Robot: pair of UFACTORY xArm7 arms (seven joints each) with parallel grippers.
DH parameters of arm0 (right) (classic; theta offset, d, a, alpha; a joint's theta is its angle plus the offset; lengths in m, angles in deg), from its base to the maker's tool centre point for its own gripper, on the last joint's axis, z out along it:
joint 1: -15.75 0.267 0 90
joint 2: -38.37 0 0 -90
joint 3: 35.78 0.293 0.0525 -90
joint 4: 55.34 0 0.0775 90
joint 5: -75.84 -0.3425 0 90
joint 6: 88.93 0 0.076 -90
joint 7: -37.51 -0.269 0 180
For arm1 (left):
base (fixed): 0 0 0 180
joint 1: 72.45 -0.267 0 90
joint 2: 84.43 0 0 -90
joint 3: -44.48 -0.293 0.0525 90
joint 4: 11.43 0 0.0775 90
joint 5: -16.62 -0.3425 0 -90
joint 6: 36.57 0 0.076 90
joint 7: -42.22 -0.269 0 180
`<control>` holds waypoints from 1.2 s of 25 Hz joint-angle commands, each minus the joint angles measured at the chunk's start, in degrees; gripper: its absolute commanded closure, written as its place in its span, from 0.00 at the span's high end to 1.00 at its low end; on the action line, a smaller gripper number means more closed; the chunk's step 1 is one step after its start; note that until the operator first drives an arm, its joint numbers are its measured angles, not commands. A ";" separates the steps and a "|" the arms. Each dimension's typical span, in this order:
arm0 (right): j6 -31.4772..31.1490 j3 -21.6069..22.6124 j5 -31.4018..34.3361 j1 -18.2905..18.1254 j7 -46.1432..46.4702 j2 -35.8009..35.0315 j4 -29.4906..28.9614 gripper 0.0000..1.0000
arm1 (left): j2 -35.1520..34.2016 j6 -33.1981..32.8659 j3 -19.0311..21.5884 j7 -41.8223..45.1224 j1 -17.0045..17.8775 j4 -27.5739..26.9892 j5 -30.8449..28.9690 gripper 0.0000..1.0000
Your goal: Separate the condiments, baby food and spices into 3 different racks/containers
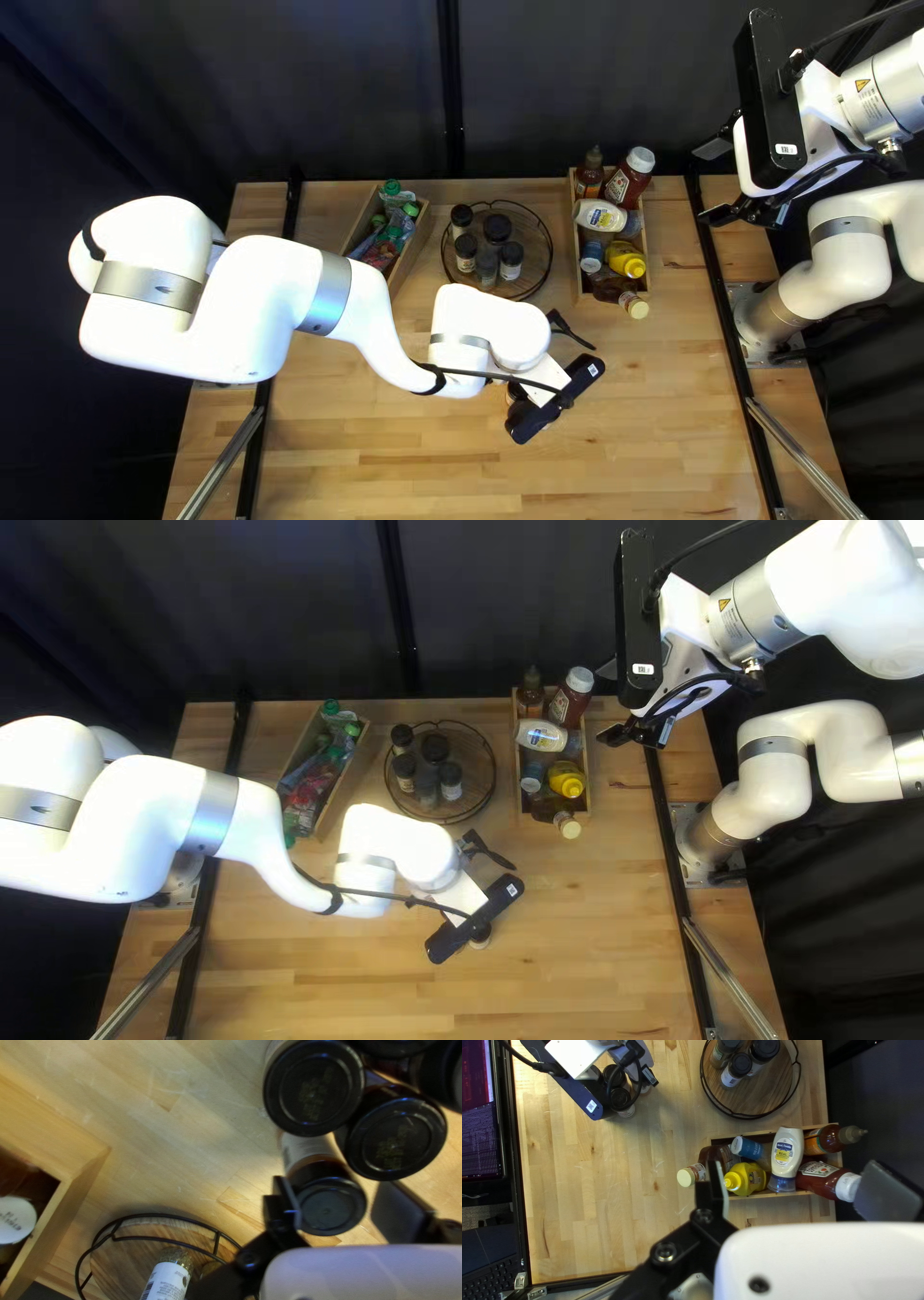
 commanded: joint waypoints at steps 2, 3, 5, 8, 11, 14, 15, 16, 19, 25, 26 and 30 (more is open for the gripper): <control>0.00 0.00 0.00 0.00 0.00 0.00 0.00 1.00 | -4.41 3.53 -1.34 0.14 0.45 0.28 -1.88 0.00; 0.00 0.00 0.00 0.00 0.00 0.00 0.00 1.00 | -6.45 4.88 -1.72 0.04 0.51 0.35 -2.35 0.00; 0.00 0.00 0.00 0.00 0.00 0.00 0.00 1.00 | -9.50 7.38 -2.43 0.18 0.58 0.07 -3.30 0.00; 0.00 0.00 0.00 0.00 0.00 0.00 0.00 1.00 | -16.04 13.20 -3.87 0.13 0.16 -1.00 -5.70 0.00; 0.00 0.00 0.00 0.00 0.00 0.00 0.00 1.00 | -19.80 17.50 -5.34 -0.51 -1.04 -3.02 -6.80 0.00; 0.00 0.00 0.00 0.00 0.00 0.00 0.00 1.00 | -21.54 19.79 -6.84 -1.01 -2.49 -4.61 -7.18 0.00; 0.00 0.00 0.00 0.00 0.00 0.00 0.00 1.00 | -21.68 19.95 -7.09 -0.97 -2.74 -4.78 -7.22 0.00; 0.00 0.00 0.00 0.00 0.00 0.00 0.00 1.00 | -21.72 20.24 -8.08 -1.47 -3.79 -5.42 -7.11 0.00; 0.00 0.00 0.00 0.00 0.00 0.00 0.00 1.00 | -21.00 19.27 -10.13 -1.60 -6.03 -6.35 -6.83 0.00; 0.00 0.00 0.00 0.00 0.00 0.00 0.00 1.00 | -17.37 15.84 -14.58 -4.55 -12.38 -8.33 -3.37 0.00; 0.00 0.00 0.00 0.00 0.00 0.00 0.00 1.00 | -16.81 15.36 -15.02 -4.66 -13.16 -8.41 -2.71 0.00; 0.00 0.00 0.00 0.00 0.00 0.00 0.00 1.00 | -13.46 12.30 -16.35 -6.56 -17.43 -8.23 1.42 0.00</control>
